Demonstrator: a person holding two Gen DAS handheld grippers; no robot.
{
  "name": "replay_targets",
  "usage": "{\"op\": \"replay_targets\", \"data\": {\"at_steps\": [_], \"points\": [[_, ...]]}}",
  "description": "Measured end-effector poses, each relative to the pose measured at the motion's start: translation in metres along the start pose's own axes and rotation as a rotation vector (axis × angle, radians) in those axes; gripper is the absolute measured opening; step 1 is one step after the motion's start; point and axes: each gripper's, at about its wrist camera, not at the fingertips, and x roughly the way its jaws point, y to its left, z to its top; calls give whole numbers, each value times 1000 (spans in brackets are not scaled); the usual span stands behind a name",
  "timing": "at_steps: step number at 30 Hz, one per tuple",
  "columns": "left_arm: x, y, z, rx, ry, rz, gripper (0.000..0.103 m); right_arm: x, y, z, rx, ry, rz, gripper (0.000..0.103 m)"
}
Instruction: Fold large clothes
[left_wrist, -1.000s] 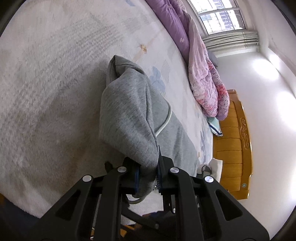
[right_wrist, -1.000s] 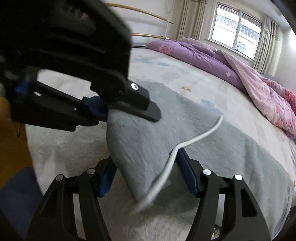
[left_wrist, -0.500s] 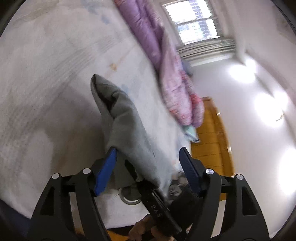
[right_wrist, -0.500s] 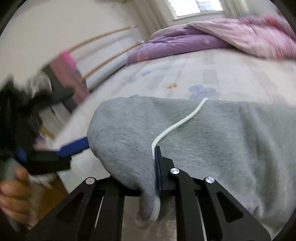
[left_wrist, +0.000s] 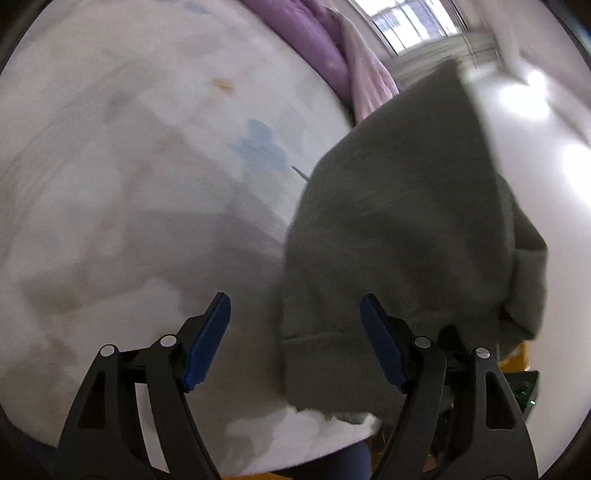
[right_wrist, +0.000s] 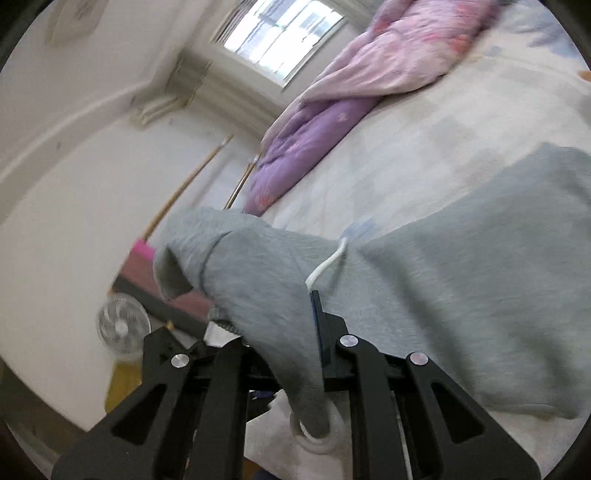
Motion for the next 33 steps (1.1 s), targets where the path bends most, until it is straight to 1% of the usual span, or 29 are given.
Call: {"op": "replay_targets", "data": {"at_steps": [1, 3, 5, 7, 8, 10, 12, 14, 15, 17, 18, 20, 21, 23, 24, 25, 27, 28, 30, 31, 33], "points": [[8, -19, -1, 52, -2, 4, 74, -13, -6, 4, 17, -21, -11, 10], [22, -47, -3, 119, 8, 12, 74, -37, -20, 11, 53, -73, -39, 10], [37, -72, -9, 173, 33, 4, 74, -51, -35, 18, 95, -106, -59, 10], [51, -93, -19, 221, 63, -1, 74, -70, -56, 22, 147, -139, -90, 10], [56, -101, -24, 246, 64, 4, 74, -76, -64, 23, 167, -150, -103, 10], [66, -120, -36, 323, 64, 32, 75, -88, -82, 22, 211, -164, -122, 10], [74, -130, -46, 360, 78, 30, 77, -97, -98, 19, 251, -173, -166, 10], [80, -138, -50, 374, 88, 20, 77, -102, -112, 16, 290, -178, -198, 10], [79, -142, -53, 371, 88, 13, 77, -104, -119, 15, 304, -174, -232, 10], [79, -144, -51, 357, 87, -22, 77, -105, -129, 13, 326, -161, -273, 11], [81, -145, -46, 360, 83, -10, 77, -107, -136, 12, 341, -146, -297, 11], [81, -146, -46, 370, 80, 32, 77, -105, -147, 11, 353, -124, -337, 11], [84, -144, -45, 362, 86, 33, 77, -107, -151, 9, 359, -117, -354, 11], [94, -140, -44, 342, 108, 81, 77, -104, -158, 8, 349, -70, -396, 13], [101, -140, -44, 340, 135, 115, 77, -101, -159, 10, 344, -51, -401, 15], [110, -138, -44, 335, 151, 142, 77, -99, -162, 11, 345, -20, -389, 15], [115, -133, -43, 325, 151, 163, 77, -102, -163, 16, 356, 17, -366, 16], [119, -132, -41, 324, 151, 172, 78, -104, -158, 20, 324, 43, -366, 16], [123, -130, -38, 320, 157, 191, 80, -112, -142, 25, 232, 89, -393, 21], [124, -130, -36, 325, 154, 206, 82, -116, -136, 26, 203, 103, -404, 21], [119, -126, -34, 316, 150, 225, 82, -127, -123, 25, 149, 132, -426, 24]]}}
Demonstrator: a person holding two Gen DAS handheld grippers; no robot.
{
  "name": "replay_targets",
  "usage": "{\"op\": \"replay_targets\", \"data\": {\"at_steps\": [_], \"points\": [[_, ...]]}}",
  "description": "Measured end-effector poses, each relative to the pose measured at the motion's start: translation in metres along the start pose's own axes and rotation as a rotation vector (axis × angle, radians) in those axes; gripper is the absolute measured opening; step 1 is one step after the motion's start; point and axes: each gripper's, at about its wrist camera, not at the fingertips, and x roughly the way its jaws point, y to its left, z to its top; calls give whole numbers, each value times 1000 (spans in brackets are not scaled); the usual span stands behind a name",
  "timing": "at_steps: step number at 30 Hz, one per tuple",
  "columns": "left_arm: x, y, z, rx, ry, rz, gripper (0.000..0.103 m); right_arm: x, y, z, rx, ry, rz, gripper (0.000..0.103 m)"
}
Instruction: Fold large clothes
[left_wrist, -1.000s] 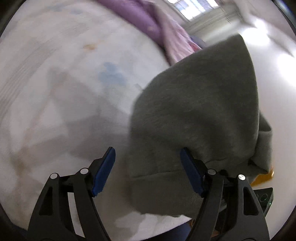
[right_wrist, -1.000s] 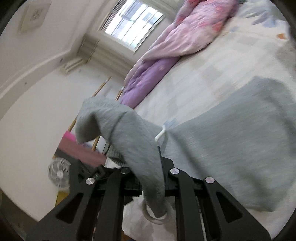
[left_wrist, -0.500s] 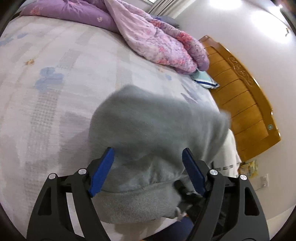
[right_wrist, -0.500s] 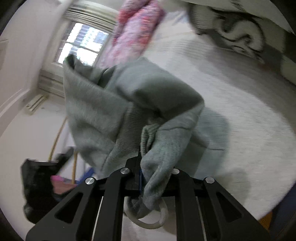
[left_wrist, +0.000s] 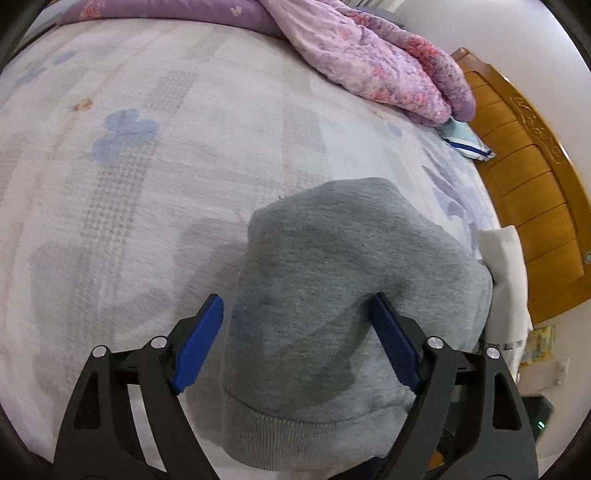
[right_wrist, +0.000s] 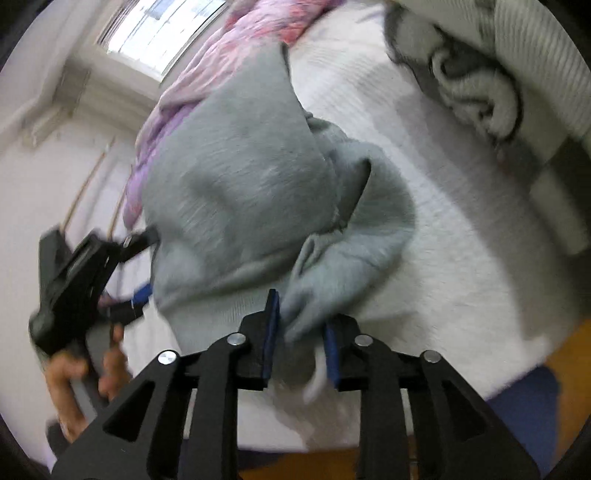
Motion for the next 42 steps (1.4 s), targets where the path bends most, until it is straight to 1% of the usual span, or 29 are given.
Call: {"op": "replay_targets", "data": {"at_steps": [2, 3, 4, 7, 8, 10, 11, 12, 13, 14, 15, 16, 17, 18, 19, 20, 21, 23, 24, 27, 28, 30, 32, 34, 35, 37, 38, 40, 42], "points": [[-9, 1, 0, -23, 2, -2, 81, -19, 2, -3, -44, 3, -30, 24], [-15, -3, 0, -17, -10, -5, 81, -29, 4, -3, -70, -8, -51, 24], [-19, -11, 1, -2, -24, -11, 81, -31, 2, 3, -82, -26, -52, 24], [-42, -32, -5, 75, -66, -48, 81, -44, 8, 14, -116, -81, -5, 24], [-47, -44, -7, 107, -65, -76, 81, -47, 13, 18, -145, -105, 17, 24], [-50, -62, -9, 165, -49, -115, 81, -46, 19, 28, -180, -130, 25, 24], [-49, -73, -11, 210, -45, -117, 81, -44, 25, 36, -194, -143, 48, 24], [-46, -82, -11, 253, -53, -96, 81, -40, 32, 46, -212, -154, 54, 24], [-41, -87, -11, 273, -56, -73, 81, -29, 41, 60, -223, -153, 47, 24], [-30, -88, -7, 275, -39, -56, 81, -19, 47, 70, -230, -141, 53, 24], [-19, -86, -3, 256, -17, -57, 81, -6, 50, 80, -229, -119, 77, 24], [-3, -81, 3, 224, 13, -50, 81, 1, 49, 83, -235, -107, 56, 24], [6, -79, 6, 213, 17, -40, 81, 17, 53, 91, -265, -82, 10, 24], [16, -78, 11, 218, 10, 3, 81, 29, 54, 97, -280, -70, 1, 24], [21, -79, 14, 230, 7, 36, 81, 41, 55, 101, -292, -53, -24, 23], [32, -81, 19, 254, 14, 90, 81, 57, 53, 106, -294, -27, -65, 23], [40, -81, 23, 263, 27, 112, 82, 68, 49, 110, -288, -3, -75, 20], [54, -80, 32, 274, 54, 147, 86, 85, 46, 110, -282, 40, -100, 20], [60, -81, 36, 283, 70, 151, 90, 98, 44, 114, -274, 63, -119, 20], [74, -84, 47, 316, 107, 167, 91, 122, 41, 121, -272, 106, -163, 20], [76, -84, 49, 313, 109, 163, 91, 132, 34, 126, -239, 133, -166, 20], [81, -84, 54, 306, 114, 157, 91, 140, 19, 134, -166, 153, -128, 19], [81, -86, 56, 304, 107, 151, 91, 139, 8, 135, -106, 170, -85, 19], [76, -86, 55, 295, 101, 132, 91, 129, 9, 133, -110, 168, -68, 19], [68, -82, 54, 284, 96, 104, 91, 121, 10, 131, -120, 154, -60, 19], [58, -78, 49, 270, 89, 75, 91, 101, 12, 124, -119, 130, -32, 21], [50, -75, 43, 270, 82, 59, 91, 86, 15, 116, -125, 116, 4, 22], [40, -71, 34, 289, 78, 56, 91, 64, 20, 98, -151, 102, 37, 23], [29, -66, 24, 291, 67, 54, 91, 49, 24, 75, -171, 123, 61, 24]]}}
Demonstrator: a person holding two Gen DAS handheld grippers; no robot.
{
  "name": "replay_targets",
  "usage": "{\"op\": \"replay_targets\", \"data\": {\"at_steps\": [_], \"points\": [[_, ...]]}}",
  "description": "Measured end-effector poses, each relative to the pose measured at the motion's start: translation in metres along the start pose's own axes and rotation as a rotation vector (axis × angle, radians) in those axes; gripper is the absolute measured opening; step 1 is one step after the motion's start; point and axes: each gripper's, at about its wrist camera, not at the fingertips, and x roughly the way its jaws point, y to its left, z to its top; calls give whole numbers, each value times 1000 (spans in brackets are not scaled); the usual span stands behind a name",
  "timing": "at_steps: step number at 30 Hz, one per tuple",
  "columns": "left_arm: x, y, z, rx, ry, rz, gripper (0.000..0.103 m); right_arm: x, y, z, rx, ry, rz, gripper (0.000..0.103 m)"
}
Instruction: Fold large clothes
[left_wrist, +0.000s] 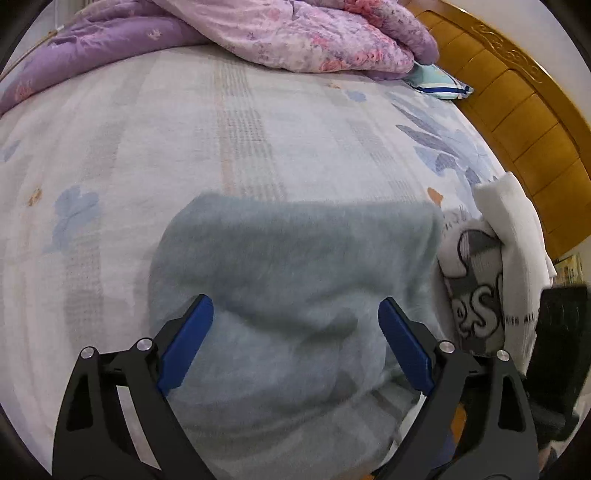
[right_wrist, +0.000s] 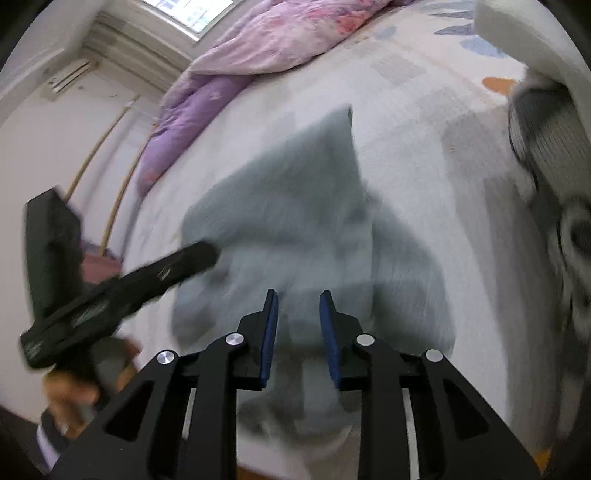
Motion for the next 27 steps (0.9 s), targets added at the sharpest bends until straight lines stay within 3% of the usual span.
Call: {"op": "replay_targets", "data": {"at_steps": [3, 7, 9, 13, 17, 20, 23, 27], "points": [[-9, 3, -10, -27, -15, -6, 91, 7, 5, -23, -16, 60, -9, 24], [-19, 4, -26, -35, -8, -5, 91, 42, -19, -47, 43, 140, -54, 19], [-24, 7, -33, -42, -9, 16, 91, 41, -26, -52, 66, 143, -39, 19], [-28, 16, -40, -65, -8, 20, 91, 40, -18, -58, 24, 198, -92, 17], [-27, 20, -45, -81, -23, 48, 91, 6, -1, -53, -26, 92, -65, 21], [-21, 24, -47, -85, -32, 138, 91, -20, 15, -30, -67, -15, -67, 21], [-12, 30, -47, -107, -17, 143, 91, -21, 24, 4, -94, -75, -90, 21], [-3, 27, -48, -37, -10, 233, 91, -4, 42, 49, -157, -107, -93, 21]]}}
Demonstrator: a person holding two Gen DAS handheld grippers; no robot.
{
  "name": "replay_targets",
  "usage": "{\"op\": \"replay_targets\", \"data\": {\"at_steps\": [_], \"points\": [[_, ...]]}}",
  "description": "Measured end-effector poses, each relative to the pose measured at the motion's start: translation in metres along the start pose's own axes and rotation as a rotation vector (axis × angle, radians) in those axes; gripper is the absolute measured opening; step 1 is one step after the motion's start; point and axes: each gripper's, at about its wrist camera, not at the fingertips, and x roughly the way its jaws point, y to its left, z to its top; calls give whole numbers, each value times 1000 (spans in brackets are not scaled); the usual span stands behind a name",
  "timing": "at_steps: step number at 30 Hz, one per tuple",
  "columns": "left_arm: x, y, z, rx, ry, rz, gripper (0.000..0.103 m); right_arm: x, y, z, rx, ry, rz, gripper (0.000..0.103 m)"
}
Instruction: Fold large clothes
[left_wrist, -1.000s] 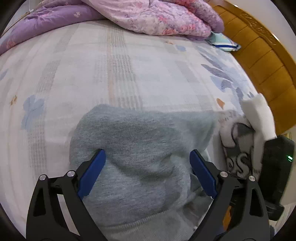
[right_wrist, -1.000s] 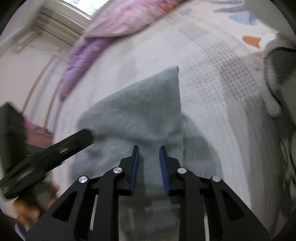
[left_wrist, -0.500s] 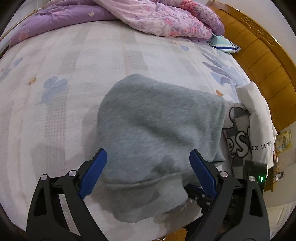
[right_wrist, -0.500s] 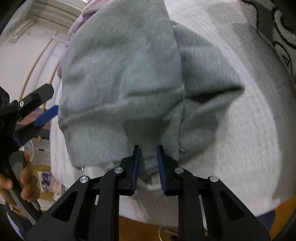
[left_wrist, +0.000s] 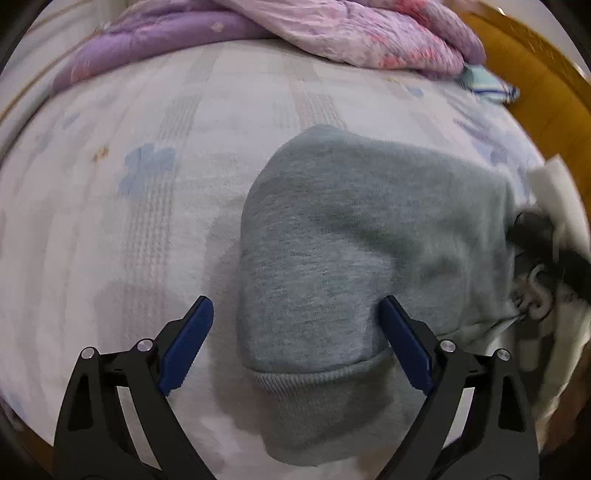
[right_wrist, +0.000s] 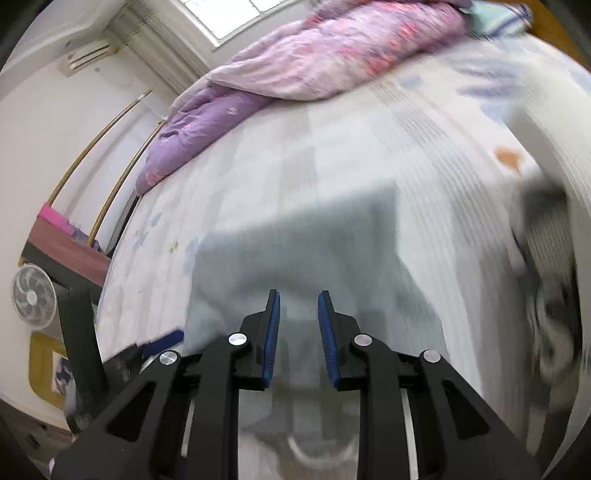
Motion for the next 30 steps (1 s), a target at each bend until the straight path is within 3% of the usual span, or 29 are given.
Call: {"op": "replay_targets", "data": {"at_steps": [2, 4, 8, 12, 17, 22, 26, 30], "points": [[11, 3, 0, -9, 36, -2, 91, 16, 6, 15, -36, -15, -51, 22], [19, 11, -1, -51, 56, -35, 92, 49, -2, 30, -26, 43, -102, 20], [30, 15, -1, -62, 52, -75, 94, 94, -29, 23, -11, 122, -176, 16], [35, 16, 2, -84, 54, -103, 95, 111, -48, 22, 21, 131, -161, 16], [27, 15, -1, -70, 50, -84, 96, 69, -44, 14, 59, 128, -99, 19], [22, 20, -5, -104, 46, -105, 96, 18, -26, -38, 18, 146, -69, 20], [16, 25, -10, -164, 81, -177, 96, 33, -40, -71, 55, 177, -84, 18], [-1, 28, -21, -198, 65, -228, 96, 42, -55, -73, 142, 147, -45, 18]]}}
